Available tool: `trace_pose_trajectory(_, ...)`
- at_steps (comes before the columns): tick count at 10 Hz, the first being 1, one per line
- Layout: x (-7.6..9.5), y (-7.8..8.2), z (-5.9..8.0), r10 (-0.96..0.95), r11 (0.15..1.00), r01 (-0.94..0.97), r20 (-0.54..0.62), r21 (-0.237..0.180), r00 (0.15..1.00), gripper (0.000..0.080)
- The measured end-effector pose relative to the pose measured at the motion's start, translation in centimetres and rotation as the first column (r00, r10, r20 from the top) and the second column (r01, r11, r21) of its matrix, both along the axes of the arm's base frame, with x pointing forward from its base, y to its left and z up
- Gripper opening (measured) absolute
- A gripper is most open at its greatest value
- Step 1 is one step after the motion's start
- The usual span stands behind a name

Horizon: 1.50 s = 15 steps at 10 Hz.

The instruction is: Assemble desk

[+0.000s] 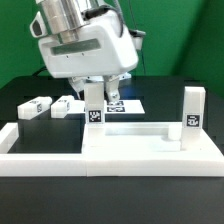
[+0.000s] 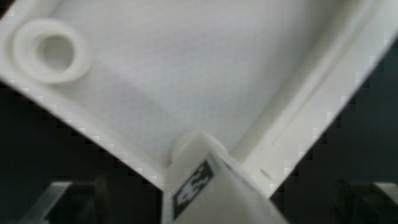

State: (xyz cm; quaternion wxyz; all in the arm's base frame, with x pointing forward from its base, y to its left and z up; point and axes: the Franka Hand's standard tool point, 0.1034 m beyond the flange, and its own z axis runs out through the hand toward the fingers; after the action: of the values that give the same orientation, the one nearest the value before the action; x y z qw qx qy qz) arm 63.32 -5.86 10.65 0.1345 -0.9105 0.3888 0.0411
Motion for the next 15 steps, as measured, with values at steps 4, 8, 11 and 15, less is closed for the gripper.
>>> trace_pose_trajectory(4, 0.5, -0.8, 0.6, 0.442, 0.891, -0.434, 0.045, -0.132, 0.896, 0.0649)
trace_pose_trajectory(8, 1.4, -0.2, 0.8, 0.623, 0.772, -0.600, 0.062, -0.207, 0.780, 0.0533)
trace_pose_trajectory(11, 1.4, -0.5, 0.8, 0.506, 0.851, -0.488, 0.053, -0.195, 0.861, 0.0298)
trace_pose_trajectory(15, 1.3, -0.8, 0.6, 0.110, 0.982, -0.101, 0.054, -0.160, 0.992, 0.0298)
